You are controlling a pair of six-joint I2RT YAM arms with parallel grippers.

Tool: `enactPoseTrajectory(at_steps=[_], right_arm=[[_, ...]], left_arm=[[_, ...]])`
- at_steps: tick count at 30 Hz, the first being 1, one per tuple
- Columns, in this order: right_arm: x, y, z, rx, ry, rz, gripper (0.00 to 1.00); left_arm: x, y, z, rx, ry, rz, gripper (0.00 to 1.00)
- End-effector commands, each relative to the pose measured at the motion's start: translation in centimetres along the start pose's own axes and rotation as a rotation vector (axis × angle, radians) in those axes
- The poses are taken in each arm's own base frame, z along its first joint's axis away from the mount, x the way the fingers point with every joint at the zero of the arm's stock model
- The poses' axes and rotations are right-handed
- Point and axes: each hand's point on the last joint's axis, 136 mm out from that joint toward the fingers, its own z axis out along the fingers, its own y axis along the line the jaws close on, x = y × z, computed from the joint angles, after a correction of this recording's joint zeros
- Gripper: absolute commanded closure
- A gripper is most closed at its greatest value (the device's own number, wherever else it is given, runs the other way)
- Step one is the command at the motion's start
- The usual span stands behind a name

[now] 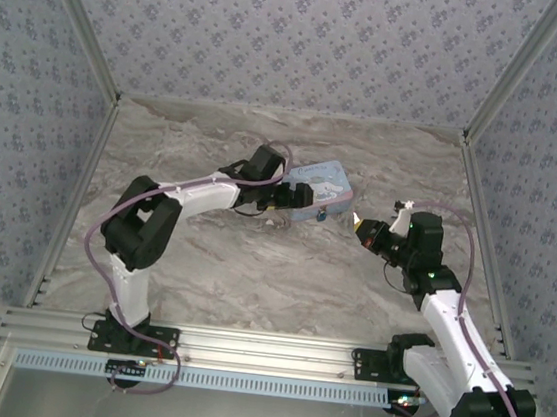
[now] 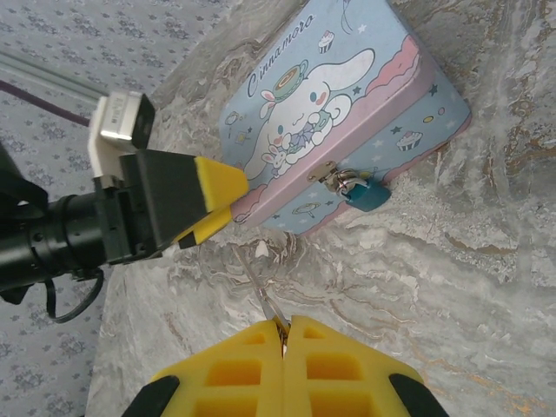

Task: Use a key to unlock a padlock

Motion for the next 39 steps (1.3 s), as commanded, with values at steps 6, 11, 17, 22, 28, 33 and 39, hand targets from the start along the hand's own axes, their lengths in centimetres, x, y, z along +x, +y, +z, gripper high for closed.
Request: enactPoseTrajectory(at_steps=[6, 11, 17, 22, 28, 33, 39], right_arm=[[0.3, -0.4, -0.1, 0.008, 0.007, 0.013, 1.00], [0.4, -0.4, -0.1, 0.010, 0.013, 0.015, 1.00], [0.3, -0.5, -0.1, 0.013, 0.011, 0.022, 1.00], [0.4, -0.5, -0.1, 0.014, 0.014, 0.025, 1.00], [0.4, -0.3, 0.0, 0.006, 0.016, 0.024, 1.00], [0.4, -0.1, -0.1, 0.004, 0.015, 0.023, 1.00], [0.6, -0.2, 0.1, 0.004, 0.021, 0.023, 1.00]], left_arm=[[0.6, 1.8, 0.4, -0.062, 0.026, -0.048, 0.01], [1.4, 4.1, -0.3, -0.104, 0.028, -0.073, 0.01], [2.8, 6.3, -1.7, -0.144, 0.042, -0.088, 0.01], [3.5, 8.0, -3.1, -0.172, 0.034, -0.103, 0.01], [3.0, 7.7, -3.5, -0.143, 0.021, -0.089, 0.01], [1.7, 7.4, -4.2, -0.152, -0.004, -0.079, 0.01], [0.9, 4.5, -4.9, -0.047, -0.024, -0.041, 0.00]])
